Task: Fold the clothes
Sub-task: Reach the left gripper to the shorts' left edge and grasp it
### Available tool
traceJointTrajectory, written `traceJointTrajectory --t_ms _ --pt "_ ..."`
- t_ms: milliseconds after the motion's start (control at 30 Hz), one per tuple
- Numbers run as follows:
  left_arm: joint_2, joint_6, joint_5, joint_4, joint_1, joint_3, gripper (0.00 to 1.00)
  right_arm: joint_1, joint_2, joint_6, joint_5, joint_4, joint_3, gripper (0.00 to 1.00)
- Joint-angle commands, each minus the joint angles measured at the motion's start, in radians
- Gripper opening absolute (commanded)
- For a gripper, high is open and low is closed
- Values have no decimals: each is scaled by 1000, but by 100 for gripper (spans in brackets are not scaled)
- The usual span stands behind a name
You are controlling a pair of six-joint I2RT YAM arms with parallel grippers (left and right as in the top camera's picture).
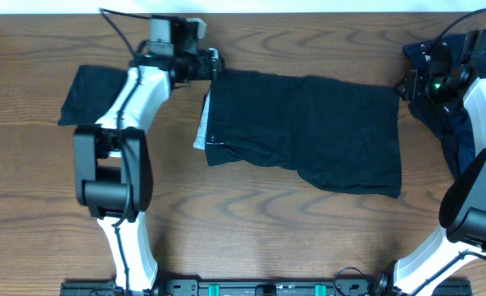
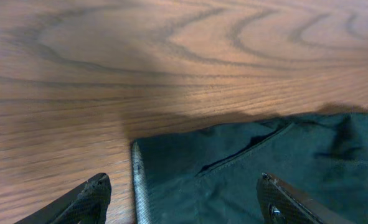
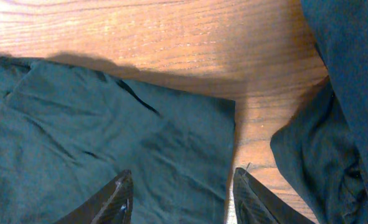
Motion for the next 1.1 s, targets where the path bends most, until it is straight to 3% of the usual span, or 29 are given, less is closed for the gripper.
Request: traceJointTrajectory --t_ms 0,233,567,700,867,1067 --pt "35 -8 -109 23 -23 15 77 7 -8 11 -1 1 8 50" --pt "87 -8 -211 63 -40 14 77 7 -8 11 -1 0 7 50" --pt "183 -9 -208 118 -45 14 77 7 -8 11 -1 1 7 50" --pt "187 -9 -172 112 -46 14 64 7 -8 11 -1 1 7 50" --pt "160 -9 -168 115 -46 14 37 7 -8 10 0 2 7 49" --pt "112 -9 -165 114 -46 15 12 7 -8 10 0 6 7 49"
